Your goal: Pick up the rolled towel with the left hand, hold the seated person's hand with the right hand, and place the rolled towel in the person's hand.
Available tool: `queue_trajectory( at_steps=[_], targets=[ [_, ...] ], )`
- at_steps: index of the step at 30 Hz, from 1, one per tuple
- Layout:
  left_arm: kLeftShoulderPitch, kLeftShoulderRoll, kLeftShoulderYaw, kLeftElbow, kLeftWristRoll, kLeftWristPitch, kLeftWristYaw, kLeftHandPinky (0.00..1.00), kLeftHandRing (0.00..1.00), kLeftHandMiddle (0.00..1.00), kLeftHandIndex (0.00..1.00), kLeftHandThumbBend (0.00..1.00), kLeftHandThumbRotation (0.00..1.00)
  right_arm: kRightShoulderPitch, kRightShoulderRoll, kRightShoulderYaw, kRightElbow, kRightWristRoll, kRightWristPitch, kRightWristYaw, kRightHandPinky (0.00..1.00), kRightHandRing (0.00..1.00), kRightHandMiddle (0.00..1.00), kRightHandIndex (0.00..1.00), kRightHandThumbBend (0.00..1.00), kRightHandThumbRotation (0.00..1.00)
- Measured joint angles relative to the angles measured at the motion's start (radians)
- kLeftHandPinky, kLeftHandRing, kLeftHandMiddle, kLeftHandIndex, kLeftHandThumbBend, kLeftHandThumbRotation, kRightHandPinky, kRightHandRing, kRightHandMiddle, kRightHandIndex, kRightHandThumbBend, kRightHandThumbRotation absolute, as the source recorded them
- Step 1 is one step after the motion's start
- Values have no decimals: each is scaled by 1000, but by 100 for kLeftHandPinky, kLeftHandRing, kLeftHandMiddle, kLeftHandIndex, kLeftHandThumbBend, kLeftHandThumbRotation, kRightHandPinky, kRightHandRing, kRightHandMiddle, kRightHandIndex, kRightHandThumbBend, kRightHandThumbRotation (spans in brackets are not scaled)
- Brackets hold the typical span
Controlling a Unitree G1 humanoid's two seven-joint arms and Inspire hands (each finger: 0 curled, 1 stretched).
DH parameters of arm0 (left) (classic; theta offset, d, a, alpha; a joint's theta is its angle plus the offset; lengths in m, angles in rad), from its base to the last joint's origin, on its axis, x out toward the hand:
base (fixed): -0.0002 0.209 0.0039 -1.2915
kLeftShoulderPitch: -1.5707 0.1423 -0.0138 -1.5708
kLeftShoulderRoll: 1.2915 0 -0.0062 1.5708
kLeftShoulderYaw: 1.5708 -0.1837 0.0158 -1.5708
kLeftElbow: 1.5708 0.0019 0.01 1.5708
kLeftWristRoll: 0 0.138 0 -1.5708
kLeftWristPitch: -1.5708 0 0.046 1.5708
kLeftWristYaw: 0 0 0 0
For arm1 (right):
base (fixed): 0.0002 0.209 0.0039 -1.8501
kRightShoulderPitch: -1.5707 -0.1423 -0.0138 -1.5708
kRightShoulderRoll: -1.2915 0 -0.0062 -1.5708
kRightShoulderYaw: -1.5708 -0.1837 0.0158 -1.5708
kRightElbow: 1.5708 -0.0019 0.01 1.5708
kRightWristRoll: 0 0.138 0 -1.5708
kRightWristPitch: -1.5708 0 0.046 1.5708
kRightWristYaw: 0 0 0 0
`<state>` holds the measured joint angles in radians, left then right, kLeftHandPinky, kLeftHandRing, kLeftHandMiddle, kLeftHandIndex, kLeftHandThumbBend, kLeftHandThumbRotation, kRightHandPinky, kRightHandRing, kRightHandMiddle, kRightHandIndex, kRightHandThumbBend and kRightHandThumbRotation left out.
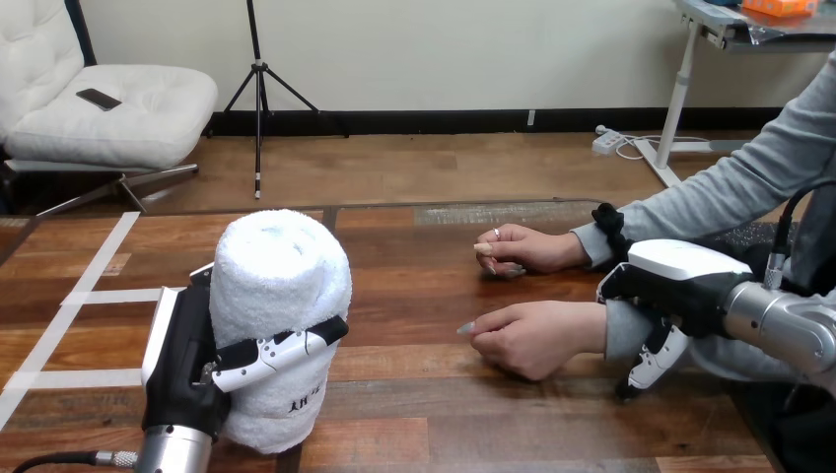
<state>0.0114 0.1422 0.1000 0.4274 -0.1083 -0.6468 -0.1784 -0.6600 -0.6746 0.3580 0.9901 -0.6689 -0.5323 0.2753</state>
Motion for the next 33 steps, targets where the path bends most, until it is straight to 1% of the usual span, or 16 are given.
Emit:
queue_trajectory(
  at_steps=[8, 13, 19, 28, 33],
  targets=[
    [0, 0, 1, -1, 0, 0, 0, 26, 31, 36, 39, 57, 0, -19, 0, 5, 10, -7, 10, -8, 31, 37, 43, 46, 95, 16],
    [0, 0, 1, -1, 0, 0, 0, 26, 31, 36, 39, 57, 0, -23, 0, 10, 17, -9, 4, -32, 30, 35, 41, 43, 95, 16],
    [0, 0, 1, -1, 0, 0, 0, 26, 31, 36, 39, 58, 0, -23, 0, 20, 22, -11, -2, -49, 28, 33, 39, 41, 93, 15],
    [0, 0, 2, -1, 0, 0, 0, 25, 30, 36, 39, 59, 0, -23, 0, 31, 27, -11, -11, -65, 23, 28, 35, 38, 88, 13],
    [0, 0, 2, -1, 0, 0, 0, 25, 30, 36, 39, 58, 0, -23, 0, 31, 28, -11, -11, -68, 21, 27, 34, 36, 83, 12]
  ],
)
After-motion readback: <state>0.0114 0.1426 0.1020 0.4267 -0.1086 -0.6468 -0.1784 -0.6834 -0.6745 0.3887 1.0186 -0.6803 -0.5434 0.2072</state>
